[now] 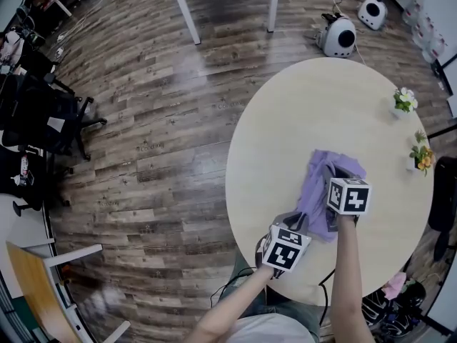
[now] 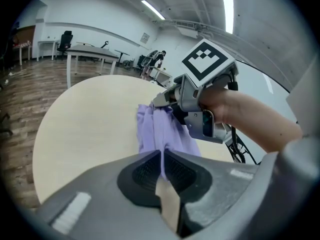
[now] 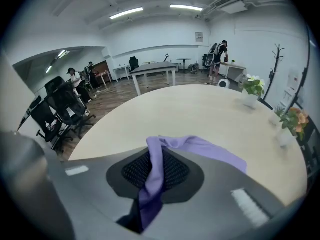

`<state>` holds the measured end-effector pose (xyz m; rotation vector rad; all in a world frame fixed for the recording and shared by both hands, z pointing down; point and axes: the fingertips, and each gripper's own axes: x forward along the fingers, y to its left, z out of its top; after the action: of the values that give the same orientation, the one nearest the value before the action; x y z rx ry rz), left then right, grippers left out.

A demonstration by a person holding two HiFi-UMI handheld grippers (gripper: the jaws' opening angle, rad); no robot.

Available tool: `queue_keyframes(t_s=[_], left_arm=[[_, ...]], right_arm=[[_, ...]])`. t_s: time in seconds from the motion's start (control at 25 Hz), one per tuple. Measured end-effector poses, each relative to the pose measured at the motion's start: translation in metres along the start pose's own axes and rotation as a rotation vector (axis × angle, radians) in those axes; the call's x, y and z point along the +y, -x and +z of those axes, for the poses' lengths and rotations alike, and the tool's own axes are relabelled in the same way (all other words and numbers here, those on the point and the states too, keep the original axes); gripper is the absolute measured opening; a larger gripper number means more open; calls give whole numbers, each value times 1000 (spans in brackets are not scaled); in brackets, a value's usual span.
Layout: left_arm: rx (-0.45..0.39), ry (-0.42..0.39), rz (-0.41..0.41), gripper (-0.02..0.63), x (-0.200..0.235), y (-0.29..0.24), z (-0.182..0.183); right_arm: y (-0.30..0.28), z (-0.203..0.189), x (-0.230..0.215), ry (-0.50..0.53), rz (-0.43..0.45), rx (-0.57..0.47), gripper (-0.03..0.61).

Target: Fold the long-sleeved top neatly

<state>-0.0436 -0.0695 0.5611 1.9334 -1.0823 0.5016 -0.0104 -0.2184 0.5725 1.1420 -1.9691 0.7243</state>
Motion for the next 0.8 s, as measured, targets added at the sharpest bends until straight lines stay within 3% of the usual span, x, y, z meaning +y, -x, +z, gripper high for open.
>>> queue_keyframes(t_s=[0.28,0.64,0.72,0.8], left_arm=[[42,66,10,133,22,-13,-20],[53,101,17,140,39,-22,-30],[52,101,21,147,41,-21,-30],[47,90,29,167,42,-18,-28]], right_arm=[[-30,-19,12,27,-8,45,78],[-37,-24,16,97,-72,-29,89],[-37,-23,19,88,-46,-31,106],[-35,-22,25,67,13,-37,166]])
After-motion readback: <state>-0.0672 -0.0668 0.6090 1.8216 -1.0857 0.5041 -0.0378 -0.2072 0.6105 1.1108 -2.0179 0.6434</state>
